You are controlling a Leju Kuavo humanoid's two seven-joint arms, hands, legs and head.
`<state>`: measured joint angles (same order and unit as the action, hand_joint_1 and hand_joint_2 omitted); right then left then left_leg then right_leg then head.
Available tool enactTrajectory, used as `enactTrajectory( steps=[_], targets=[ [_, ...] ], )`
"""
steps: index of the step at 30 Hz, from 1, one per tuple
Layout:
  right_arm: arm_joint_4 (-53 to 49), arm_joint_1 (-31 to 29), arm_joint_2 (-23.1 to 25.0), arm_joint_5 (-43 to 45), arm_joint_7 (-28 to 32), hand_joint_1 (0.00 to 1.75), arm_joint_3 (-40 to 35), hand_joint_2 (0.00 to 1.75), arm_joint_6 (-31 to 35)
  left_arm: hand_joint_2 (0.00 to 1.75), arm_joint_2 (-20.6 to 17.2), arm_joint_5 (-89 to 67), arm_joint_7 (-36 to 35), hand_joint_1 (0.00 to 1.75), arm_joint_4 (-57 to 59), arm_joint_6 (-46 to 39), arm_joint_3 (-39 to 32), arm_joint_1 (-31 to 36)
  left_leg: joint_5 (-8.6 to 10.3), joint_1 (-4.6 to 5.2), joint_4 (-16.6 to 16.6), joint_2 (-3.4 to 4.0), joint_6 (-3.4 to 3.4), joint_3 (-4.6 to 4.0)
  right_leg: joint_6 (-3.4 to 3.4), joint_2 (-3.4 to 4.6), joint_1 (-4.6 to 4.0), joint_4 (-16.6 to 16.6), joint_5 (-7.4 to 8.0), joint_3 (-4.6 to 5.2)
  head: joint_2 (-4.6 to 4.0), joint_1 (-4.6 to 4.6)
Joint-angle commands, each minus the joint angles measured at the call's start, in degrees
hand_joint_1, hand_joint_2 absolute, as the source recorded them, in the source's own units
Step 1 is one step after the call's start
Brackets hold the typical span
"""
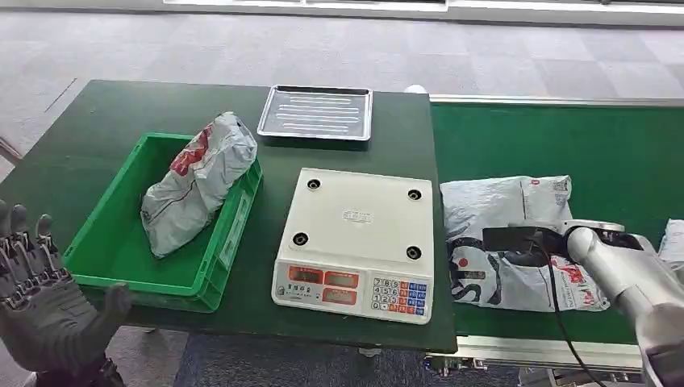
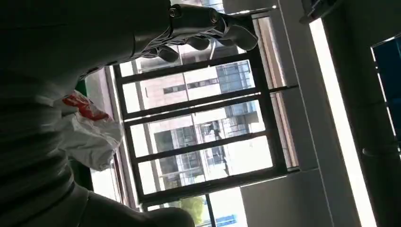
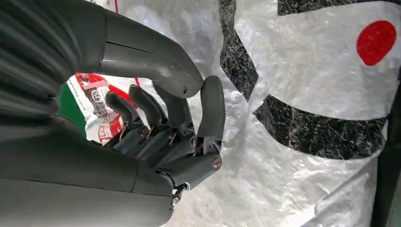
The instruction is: Moved the parcel from conveyor to table for the left to box.
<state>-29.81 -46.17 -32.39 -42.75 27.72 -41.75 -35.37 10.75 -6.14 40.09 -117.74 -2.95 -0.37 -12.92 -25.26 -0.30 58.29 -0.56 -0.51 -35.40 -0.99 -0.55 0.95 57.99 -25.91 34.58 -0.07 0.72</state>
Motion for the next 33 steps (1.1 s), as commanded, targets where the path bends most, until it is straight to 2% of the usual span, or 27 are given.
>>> enactTrajectory(
  steps=[1, 2, 3, 4, 5, 7, 9, 10, 13, 20, 22, 23, 28, 31, 32, 33],
  targets=[
    [-1.1, -0.8, 1.8, 0.6, -1.4, 1.75, -2.2, 1.75, 2.6, 1.75, -1.6, -0.1, -0.1, 0.00, -0.5, -1.7, -0.4, -0.1, -0.06, -0.02, -0.2, 0.31, -0.02, 0.34, 0.12, 0.30, -0.04, -0.2, 0.04, -0.26, 0.00, 0.00],
    [-1.1, -0.8, 1.8, 0.6, -1.4, 1.75, -2.2, 1.75, 2.6, 1.75, -1.6, -0.1, -0.1, 0.00, -0.5, -1.7, -0.4, -0.1, -0.04, 0.00, -0.1, 0.19, -0.01, 0.16, 0.06, 0.18, -0.01, -0.1, 0.02, -0.10, 0.00, 0.00],
    [-1.1, -0.8, 1.8, 0.6, -1.4, 1.75, -2.2, 1.75, 2.6, 1.75, -1.6, -0.1, -0.1, 0.00, -0.5, -1.7, -0.4, -0.1, -0.06, -0.02, -0.2, 0.34, -0.01, 0.41, 0.12, 0.33, -0.04, -0.3, 0.05, -0.32, 0.00, 0.00],
    [-1.1, -0.8, 1.8, 0.6, -1.4, 0.00, -2.2, 1.75, 2.6, 1.75, -1.6, -0.1, -0.1, 0.00, -0.5, -1.7, -0.4, -0.1, -0.06, 0.00, -0.2, 0.29, -0.01, 0.29, 0.09, 0.29, -0.02, -0.2, 0.03, -0.20, 0.00, 0.00],
    [1.2, -2.1, 3.7, -3.3, -12.8, 0.00, -2.3, 1.75, 11.1, 1.75, -1.2, -0.7, -0.1, 0.00, -1.5, -3.1, -0.3, -0.7, -0.05, -0.01, -0.1, 0.25, -0.01, 0.26, 0.09, 0.24, -0.02, -0.2, 0.03, -0.20, 0.00, 0.00],
    [6.9, -5.6, 7.6, -11.6, -26.4, 0.00, -5.6, 1.75, 17.7, 1.75, -0.8, -1.1, -0.1, 0.00, -3.0, -4.2, 0.4, -2.3, -0.08, -0.02, -0.1, 0.37, -0.01, 0.25, 0.08, 0.37, -0.03, -0.1, 0.05, -0.14, 0.00, 0.00],
    [11.1, -7.5, 10.0, -17.7, -36.4, 0.00, -6.8, 1.75, 23.0, 1.75, -0.3, -1.1, -0.1, 0.00, -3.0, -4.5, 1.0, -2.5, -0.11, 0.00, -0.1, 0.58, -0.02, 0.22, 0.07, 0.58, -0.01, -0.1, 0.08, -0.07, 0.00, 0.00],
    [13.1, -8.3, 11.1, -19.3, -38.2, 0.00, -6.0, 1.75, 25.6, 1.75, -0.2, -1.0, -0.1, 0.00, -2.5, -4.6, 1.2, -2.0, -0.11, 0.01, -0.1, 0.67, -0.02, 0.25, 0.09, 0.66, -0.01, -0.1, 0.11, -0.10, 0.00, 0.00],
    [14.8, -9.3, 12.1, -21.5, -39.9, 0.00, -5.1, 1.75, 29.4, 1.75, -0.1, -0.8, -0.1, 0.00, -1.5, -4.6, 0.9, -1.3, -0.06, -0.01, -0.1, 0.53, -0.02, 0.26, 0.10, 0.53, -0.02, -0.1, 0.08, -0.10, 0.00, 0.00],
    [14.7, -9.1, 12.1, -22.4, -41.1, 0.00, -5.3, 1.75, 30.7, 1.75, -0.1, -0.6, -0.1, 0.00, -1.5, -4.5, 0.7, -1.3, -0.02, 0.00, -0.1, 0.17, -0.01, 0.19, 0.06, 0.17, -0.01, -0.1, 0.02, -0.11, 0.00, 0.00],
    [14.6, -8.8, 12.7, -24.7, -44.2, 0.00, -5.7, 1.75, 35.8, 1.75, 0.2, -0.5, -0.1, 0.00, -1.6, -4.6, 0.6, -1.2, -0.04, 0.01, -0.1, 0.24, -0.02, 0.19, 0.05, 0.24, -0.01, -0.1, 0.01, -0.10, 0.00, 0.00],
    [14.7, -8.0, 13.6, -25.4, -46.0, 0.00, -4.2, 1.75, 41.5, 1.75, 0.4, -0.5, -0.1, 0.00, -1.6, -4.7, 0.6, -0.7, -0.06, 0.00, -0.1, 0.33, -0.01, 0.28, 0.07, 0.33, -0.02, -0.1, 0.02, -0.17, 0.00, 0.00],
    [15.2, -6.6, 14.7, -28.5, -45.9, 0.00, -2.5, 1.75, 50.8, 1.75, -0.7, -0.1, -0.2, 0.00, -0.2, -5.2, 1.3, 0.7, 0.00, -0.02, -0.1, 0.19, -0.03, 0.20, 0.08, 0.22, -0.03, -0.1, 0.02, -0.12, 0.00, 0.00],
    [15.2, -6.5, 14.8, -28.6, -45.9, 0.00, -2.5, 1.75, 50.9, 1.75, -0.7, -0.1, -0.2, 0.00, -0.2, -5.2, 1.3, 0.8, 0.02, 0.00, -0.1, 0.13, -0.03, 0.17, 0.06, 0.14, -0.01, -0.1, 0.01, -0.09, 0.00, 0.00],
    [16.1, -6.5, 15.5, -27.5, -46.1, 0.00, -1.2, 1.75, 49.6, 1.75, -0.8, -0.1, -0.2, 0.00, -0.3, -5.3, 1.4, 0.7, 0.03, -0.03, -0.3, 0.21, -0.04, 0.40, 0.13, 0.22, -0.05, -0.3, 0.06, -0.31, 0.00, 0.00],
    [16.8, -6.7, 16.3, -27.2, -46.1, 0.00, -0.5, 1.75, 46.7, 1.75, -0.9, -0.1, -0.2, 0.00, -0.3, -5.5, 1.5, 0.5, 0.00, -0.03, -0.1, 0.14, -0.03, 0.18, 0.07, 0.15, -0.04, -0.1, 0.02, -0.11, 0.00, 0.00]
  ],
)
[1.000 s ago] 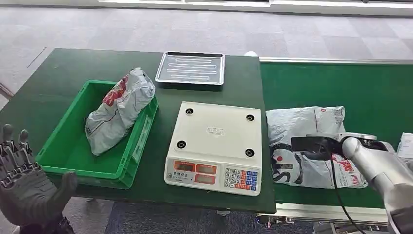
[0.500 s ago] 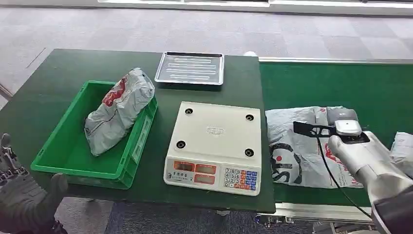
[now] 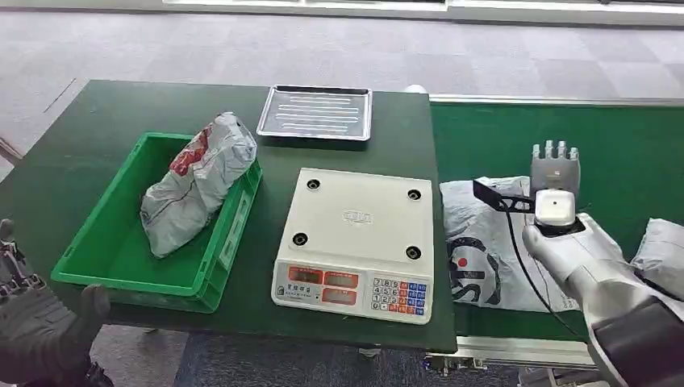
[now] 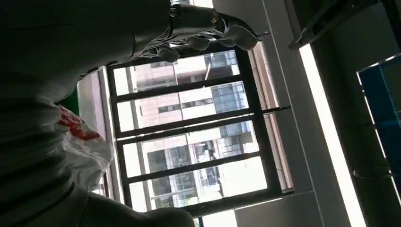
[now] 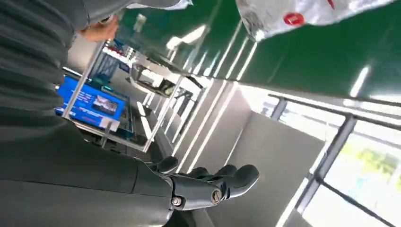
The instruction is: Moved the parcel from conveyor to table for the left to box.
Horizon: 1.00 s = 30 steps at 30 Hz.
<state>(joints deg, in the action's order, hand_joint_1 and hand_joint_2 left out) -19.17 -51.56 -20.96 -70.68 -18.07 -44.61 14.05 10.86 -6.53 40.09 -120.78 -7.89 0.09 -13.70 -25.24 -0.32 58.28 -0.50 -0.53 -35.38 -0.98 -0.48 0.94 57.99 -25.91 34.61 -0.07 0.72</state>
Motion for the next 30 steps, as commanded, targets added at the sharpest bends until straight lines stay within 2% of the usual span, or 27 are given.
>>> enactTrajectory(
  steps=[1, 5, 8, 11, 16, 28, 29, 30],
  targets=[
    [6.5, -1.5, 6.1, 5.4, 2.0, 0.00, 7.0, 1.75, -8.7, 1.75, -1.6, 0.4, -0.1, 0.00, 3.0, -0.5, 1.4, 1.4, -0.02, -0.01, -0.1, 0.16, -0.01, 0.26, 0.08, 0.15, -0.02, -0.2, 0.03, -0.21, 0.00, 0.00],
    [6.5, -1.2, 6.1, 16.5, 12.8, 0.00, 16.9, 1.75, -26.5, 1.75, -3.3, 1.1, -0.1, 0.00, 5.2, 0.6, 1.9, 3.0, 0.01, 0.01, -0.1, 0.10, 0.00, 0.09, 0.04, 0.09, 0.01, 0.0, 0.02, -0.06, 0.00, 0.00],
    [6.3, -0.6, 5.2, 19.6, 17.8, 0.00, 19.7, 1.75, -33.2, 1.75, -3.6, 1.5, -0.1, 0.00, 6.3, 1.4, 1.7, 3.7, 0.02, 0.01, -0.1, 0.04, -0.01, 0.15, 0.07, 0.03, 0.00, -0.1, 0.02, -0.14, 0.00, 0.00],
    [6.0, -0.6, 5.2, 21.2, 21.2, 0.00, 20.9, 1.75, -37.2, 1.75, -3.5, 1.3, -0.1, 0.00, 5.7, 1.8, 1.2, 3.4, 0.00, 0.03, -0.1, 0.04, 0.00, 0.15, 0.06, 0.02, 0.03, -0.1, -0.01, -0.12, 0.00, 0.00],
    [5.5, -1.4, 6.2, 21.1, 22.8, 0.00, 20.5, 1.75, -38.5, 1.75, -3.5, 1.3, -0.1, 0.00, 4.8, 2.0, 0.4, 2.4, -0.05, 0.01, -0.1, 0.26, -0.01, 0.24, 0.08, 0.25, 0.00, -0.1, 0.01, -0.15, 0.00, 0.00],
    [4.7, -0.9, 7.3, 20.2, 24.2, 0.00, 19.4, 1.75, -38.1, 1.75, -3.3, 0.5, -0.1, 0.00, 3.7, 1.0, 0.1, 1.5, -0.02, 0.01, -0.1, 0.18, 0.00, 0.09, 0.04, 0.17, 0.01, 0.0, 0.02, -0.05, 0.00, 0.00],
    [4.7, -0.9, 7.3, 20.2, 24.2, 0.00, 19.4, 1.75, -38.1, 1.75, -3.3, 0.5, -0.1, 0.00, 3.7, 1.0, 0.1, 1.5, -0.05, -0.01, -0.2, 0.33, -0.01, 0.32, 0.10, 0.31, -0.02, -0.2, 0.04, -0.25, 0.00, 0.00],
    [4.7, -0.9, 7.3, 20.2, 24.2, 0.00, 19.4, 1.75, -38.1, 1.75, -3.3, 0.5, -0.1, 0.00, 3.7, 1.0, 0.1, 1.5, -0.03, 0.01, -0.1, 0.18, 0.00, 0.09, 0.05, 0.17, 0.00, 0.0, 0.01, -0.06, 0.00, 0.00]
  ],
)
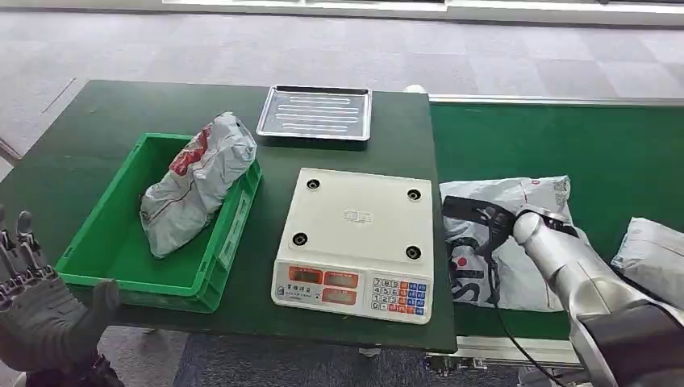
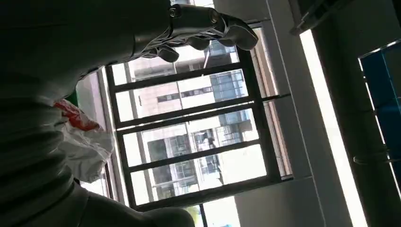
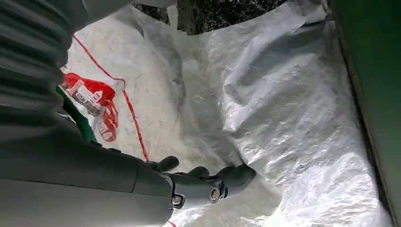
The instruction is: Moved the parcel from conveyor to table for the left to box.
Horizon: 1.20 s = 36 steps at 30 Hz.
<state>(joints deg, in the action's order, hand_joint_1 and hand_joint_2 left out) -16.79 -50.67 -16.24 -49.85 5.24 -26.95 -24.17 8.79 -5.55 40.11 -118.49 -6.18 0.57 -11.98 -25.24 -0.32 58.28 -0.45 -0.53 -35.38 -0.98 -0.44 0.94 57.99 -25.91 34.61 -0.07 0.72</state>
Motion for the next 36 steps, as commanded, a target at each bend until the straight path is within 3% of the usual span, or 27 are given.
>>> enactTrajectory(
  steps=[1, 12, 21, 36],
  targets=[
    [2.3, -1.8, 2.6, -0.7, 0.8, 0.00, 1.8, 1.75, 0.1, 1.75, -1.2, -0.5, -0.1, 0.00, 1.4, -0.8, -0.4, -0.2, -0.05, 0.00, -0.1, 0.20, -0.01, 0.21, 0.07, 0.20, -0.01, -0.1, 0.01, -0.14, 0.00, 0.00],
    [2.3, -1.8, 2.6, -0.7, 0.8, 0.00, 1.8, 1.75, 0.1, 1.75, -1.2, -0.5, -0.1, 0.00, 1.4, -0.8, -0.4, -0.2, -0.02, 0.01, -0.1, 0.12, 0.00, 0.10, 0.05, 0.11, 0.00, -0.1, 0.01, -0.06, 0.00, 0.00],
    [0.6, 3.0, 2.2, -2.5, 4.3, 0.00, -1.3, 1.75, -3.2, 1.75, -1.8, -1.3, -0.1, 0.00, 1.1, -1.7, 0.7, 0.0, -0.02, -0.02, -0.1, 0.04, -0.01, 0.15, 0.05, 0.03, -0.03, -0.1, -0.01, -0.14, 0.00, 0.00],
    [0.1, 4.3, 0.8, -2.4, 4.8, 0.00, -1.4, 1.75, -3.4, 1.75, -2.0, -1.2, -0.1, 0.00, 2.1, -1.5, 1.1, 0.5, -0.01, 0.00, -0.1, 0.01, 0.00, 0.12, 0.06, 0.00, -0.01, -0.1, -0.02, -0.10, 0.00, 0.00]
  ],
)
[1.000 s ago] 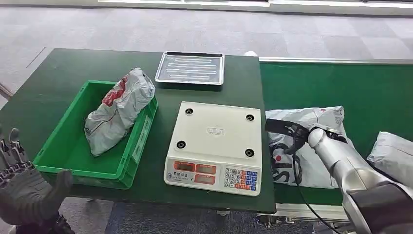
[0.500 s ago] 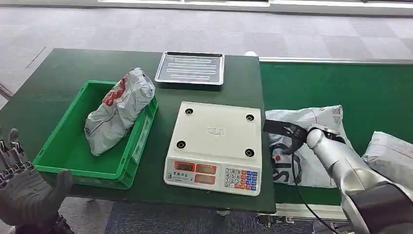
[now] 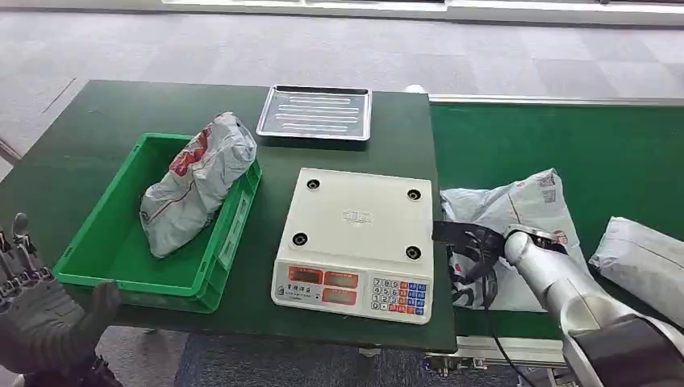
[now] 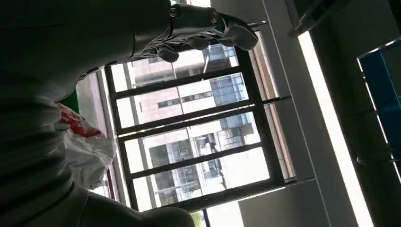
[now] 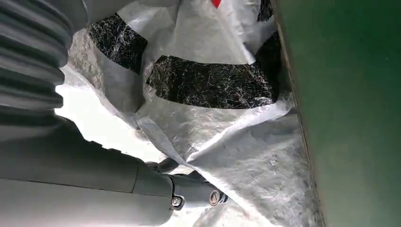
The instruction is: Moved the parcel from conveyor to table for the left to box.
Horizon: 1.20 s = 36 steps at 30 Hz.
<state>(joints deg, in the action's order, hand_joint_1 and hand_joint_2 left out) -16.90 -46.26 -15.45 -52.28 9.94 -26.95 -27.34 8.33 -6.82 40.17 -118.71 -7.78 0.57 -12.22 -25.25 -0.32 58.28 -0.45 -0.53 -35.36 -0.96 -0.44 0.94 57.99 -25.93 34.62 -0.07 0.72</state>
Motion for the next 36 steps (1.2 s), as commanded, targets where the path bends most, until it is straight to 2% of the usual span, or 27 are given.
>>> enactTrajectory(
  steps=[1, 14, 15, 16, 17, 24, 30, 32, 34, 35, 36],
  targets=[
    [0.2, -0.1, 0.0, 0.0, 0.1, 0.00, -1.4, 1.75, -0.3, 1.75, -1.5, 0.1, -0.2, 0.00, 2.3, 0.1, 1.1, 0.7, -0.02, -0.01, -0.2, 0.05, 0.01, 0.25, 0.08, 0.04, -0.02, -0.2, 0.00, -0.25, 0.00, 0.00],
    [-0.7, 0.6, -1.7, 0.0, 2.1, 0.00, -1.9, 1.75, -1.4, 1.75, -1.3, 0.3, -0.2, 0.00, 2.5, 0.2, 1.1, 1.2, -0.01, 0.00, -0.1, 0.00, 0.01, 0.24, 0.08, -0.01, -0.02, -0.2, -0.01, -0.25, 0.00, 0.00],
    [-1.0, 0.6, -1.8, 0.0, 2.7, 1.36, -2.0, 1.75, -0.8, 1.75, -1.2, 0.2, -0.2, 0.00, 2.5, 0.2, 0.9, 1.3, 0.00, 0.02, -0.1, 0.01, 0.01, 0.14, 0.05, 0.00, 0.01, -0.1, 0.00, -0.14, 0.00, 0.00],
    [-0.9, 0.7, -1.7, 0.1, 2.8, 1.75, -1.9, 1.75, -0.5, 1.75, -1.2, 0.1, -0.2, 0.00, 2.3, 0.1, 0.8, 1.2, -0.01, 0.00, -0.2, 0.05, 0.01, 0.25, 0.08, 0.04, -0.01, -0.2, 0.02, -0.26, 0.00, 0.00],
    [-1.1, 0.4, -0.9, 0.4, 2.3, 1.75, -1.2, 1.75, 2.9, 1.75, -1.2, -0.2, -0.2, 0.00, 1.8, -0.3, 0.7, 0.8, -0.01, 0.01, -0.1, 0.01, 0.00, 0.14, 0.06, 0.01, 0.00, -0.1, 0.00, -0.15, 0.00, 0.00],
    [-3.0, -2.3, 0.4, 0.8, -0.3, 1.75, 0.3, 1.75, 9.3, 1.75, -0.8, -0.3, -0.2, 0.00, 0.2, -0.7, 0.1, -0.6, -0.06, 0.01, 0.0, 0.22, 0.00, 0.13, 0.07, 0.21, -0.01, 0.0, 0.01, -0.09, 0.00, 0.00],
    [-4.4, -4.6, 0.0, 0.6, -0.4, 1.75, 0.5, 1.75, 9.7, 1.75, -0.4, -0.3, -0.2, 0.00, -0.2, -0.9, -0.1, -1.1, -0.06, 0.05, 0.0, 0.23, 0.01, 0.06, 0.05, 0.22, 0.04, 0.0, 0.01, -0.01, 0.00, 0.00],
    [-5.2, -5.7, 0.5, 0.1, -1.2, 1.75, 0.9, 1.75, 13.8, 1.75, 0.0, -0.7, -0.2, 0.00, -0.9, -1.3, -0.3, -1.7, -0.03, 0.05, 0.0, 0.16, 0.01, 0.05, 0.04, 0.15, 0.04, 0.0, 0.01, -0.01, 0.00, 0.00],
    [-5.3, -6.5, 1.0, 0.1, -2.1, 1.75, 1.2, 1.75, 14.0, 1.75, -0.1, -0.7, -0.2, 0.00, -1.3, -1.3, -0.4, -2.1, -0.05, 0.05, 0.0, 0.24, 0.01, 0.02, 0.04, 0.24, 0.05, 0.0, 0.02, 0.04, 0.00, 0.00],
    [-6.9, -6.9, 1.4, -1.1, -6.4, 1.75, 2.3, 1.75, 22.7, 1.75, 0.4, -1.1, -0.2, 0.00, -2.0, -2.1, -0.7, -2.8, -0.09, 0.05, 0.0, 0.31, 0.01, 0.10, 0.07, 0.30, 0.04, 0.0, 0.01, -0.04, 0.00, 0.00],
    [-10.2, -8.3, 2.1, -4.8, -13.7, 1.75, 3.1, 1.75, 35.9, 1.75, 1.3, -1.5, -0.2, 0.00, -3.3, -3.0, -1.4, -4.0, -0.10, 0.06, 0.0, 0.37, 0.01, 0.12, 0.08, 0.36, 0.05, 0.0, 0.02, -0.03, 0.00, 0.00]
  ],
)
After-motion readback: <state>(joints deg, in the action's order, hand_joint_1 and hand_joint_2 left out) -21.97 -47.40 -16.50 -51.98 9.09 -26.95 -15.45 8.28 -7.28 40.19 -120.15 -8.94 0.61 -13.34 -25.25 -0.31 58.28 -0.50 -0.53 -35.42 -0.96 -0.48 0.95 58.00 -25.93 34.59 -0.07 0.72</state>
